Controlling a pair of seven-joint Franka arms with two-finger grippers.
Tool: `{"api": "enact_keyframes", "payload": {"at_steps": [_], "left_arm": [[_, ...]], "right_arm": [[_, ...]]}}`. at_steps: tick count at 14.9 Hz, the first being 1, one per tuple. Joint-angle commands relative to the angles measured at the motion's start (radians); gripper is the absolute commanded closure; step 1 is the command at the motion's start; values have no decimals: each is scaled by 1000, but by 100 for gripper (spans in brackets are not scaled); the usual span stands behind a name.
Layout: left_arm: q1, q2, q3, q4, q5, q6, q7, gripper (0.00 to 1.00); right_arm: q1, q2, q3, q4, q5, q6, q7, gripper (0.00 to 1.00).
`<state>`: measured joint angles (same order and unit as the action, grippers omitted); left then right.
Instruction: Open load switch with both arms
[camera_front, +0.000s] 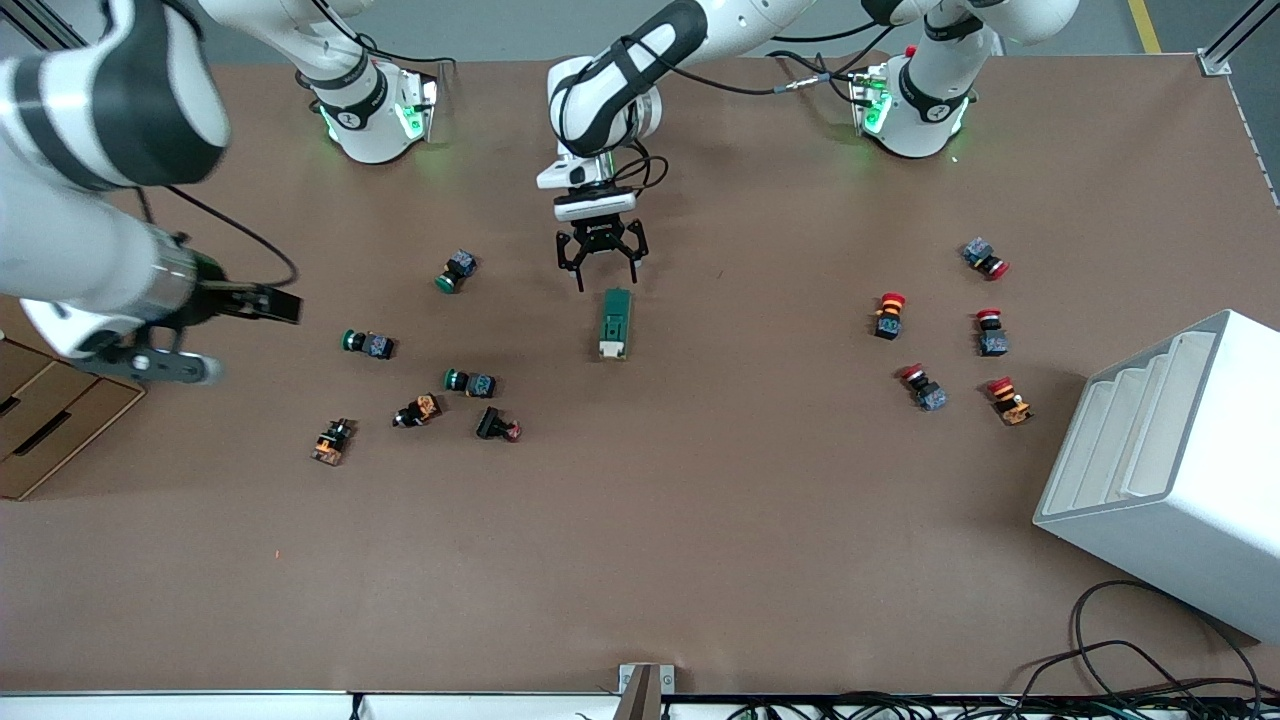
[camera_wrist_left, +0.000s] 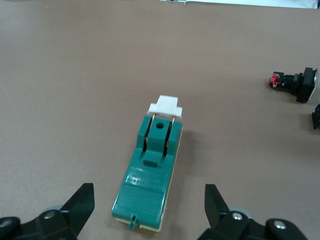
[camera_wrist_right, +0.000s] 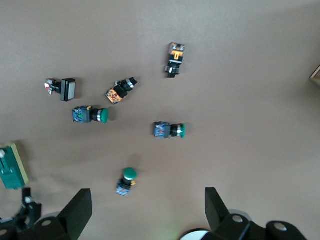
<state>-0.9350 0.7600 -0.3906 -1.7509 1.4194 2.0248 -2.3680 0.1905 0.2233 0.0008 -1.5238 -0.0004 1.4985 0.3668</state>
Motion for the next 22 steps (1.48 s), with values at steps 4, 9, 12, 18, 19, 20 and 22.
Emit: {"api": "enact_keyframes", "payload": {"at_steps": [4,9,12,18,19,20,22], "left_arm": [[-18,-15,4,-55,70,12,-36,2],[-31,-2,12,-133,227,0,-143,2],[-31,4,13,-136,266,-1,-148,2],[-31,50,16,-137,349,-49,-189,2],[-33,58,16,-137,352,-52,-191,2],[-33,64,16,-137,357,-52,-192,2],[-33,65,16,-136,363,-52,-207,2]], "right_arm": [[185,146,-2,20,-1,54,501,0],[273,283,-2,59,167,138,866,0],[372,402,-2,140,184,201,1084,0],[474,540,-2,152,184,408,1385,0],[484,559,-2,157,184,428,1405,0],[486,571,-2,160,184,431,1406,0],[488,582,-2,162,183,425,1405,0]]}}
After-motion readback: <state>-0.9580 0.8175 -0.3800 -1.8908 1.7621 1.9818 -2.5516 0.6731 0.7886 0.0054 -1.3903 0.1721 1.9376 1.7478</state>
